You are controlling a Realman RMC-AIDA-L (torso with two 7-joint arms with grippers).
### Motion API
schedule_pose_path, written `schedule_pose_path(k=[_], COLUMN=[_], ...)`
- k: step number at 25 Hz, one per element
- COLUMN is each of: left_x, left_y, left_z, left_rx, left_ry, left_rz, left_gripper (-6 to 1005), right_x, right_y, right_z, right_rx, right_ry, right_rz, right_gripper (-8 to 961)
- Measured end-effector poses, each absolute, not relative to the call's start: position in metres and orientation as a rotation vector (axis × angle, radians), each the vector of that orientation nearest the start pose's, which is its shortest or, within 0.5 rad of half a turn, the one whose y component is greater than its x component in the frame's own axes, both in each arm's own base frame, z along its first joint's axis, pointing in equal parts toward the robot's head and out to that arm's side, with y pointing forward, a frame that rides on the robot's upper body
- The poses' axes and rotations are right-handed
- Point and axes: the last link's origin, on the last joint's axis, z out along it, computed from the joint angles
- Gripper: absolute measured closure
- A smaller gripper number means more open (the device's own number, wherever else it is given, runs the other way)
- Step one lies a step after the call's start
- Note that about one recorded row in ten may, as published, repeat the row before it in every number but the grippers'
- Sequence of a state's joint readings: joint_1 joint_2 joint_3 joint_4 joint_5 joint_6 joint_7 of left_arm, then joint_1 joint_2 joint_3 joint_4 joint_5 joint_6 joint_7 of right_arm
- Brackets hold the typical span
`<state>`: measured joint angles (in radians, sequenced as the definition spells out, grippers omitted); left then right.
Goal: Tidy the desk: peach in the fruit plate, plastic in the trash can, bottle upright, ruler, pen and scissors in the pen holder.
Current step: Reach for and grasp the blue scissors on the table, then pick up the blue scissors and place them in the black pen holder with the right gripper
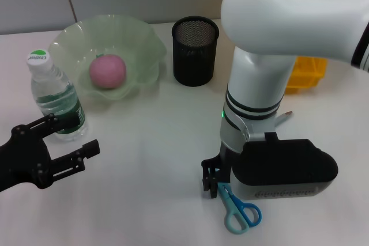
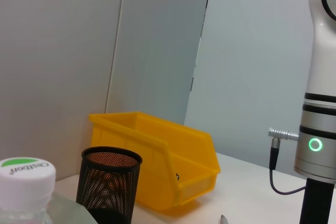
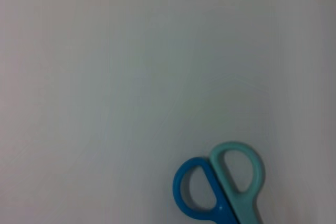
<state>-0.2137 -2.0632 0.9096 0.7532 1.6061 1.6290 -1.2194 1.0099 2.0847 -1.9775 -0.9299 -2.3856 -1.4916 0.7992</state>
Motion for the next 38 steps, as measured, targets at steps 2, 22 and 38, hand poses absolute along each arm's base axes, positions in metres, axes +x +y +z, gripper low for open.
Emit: schedule_pose_path(k=[2, 22, 38], left_x=[-0.2951, -0.2939, -0.2934], left_y=[0.2621, 0.2627, 0.2642], left_z=[0.021, 0.0219, 0.0245], left_rx=[-2.556, -2.557, -2.547], left_ry=[-0.522, -0.516, -0.517], left_rz=[-0.907, -0.914, -0.922], left_gripper=[245, 246, 247], right_x=[0.1271, 0.1261, 0.1223], right_y=[0.3267, 0.3267, 0.3309], right_z=[-0.1105, -0.1127, -0.1119], right_rx=[1.798, 1.797, 1.811], right_ry=[1.727, 1.726, 1.717], right_rz=[0.648, 0.642, 0.658], right_gripper=[489, 613, 743])
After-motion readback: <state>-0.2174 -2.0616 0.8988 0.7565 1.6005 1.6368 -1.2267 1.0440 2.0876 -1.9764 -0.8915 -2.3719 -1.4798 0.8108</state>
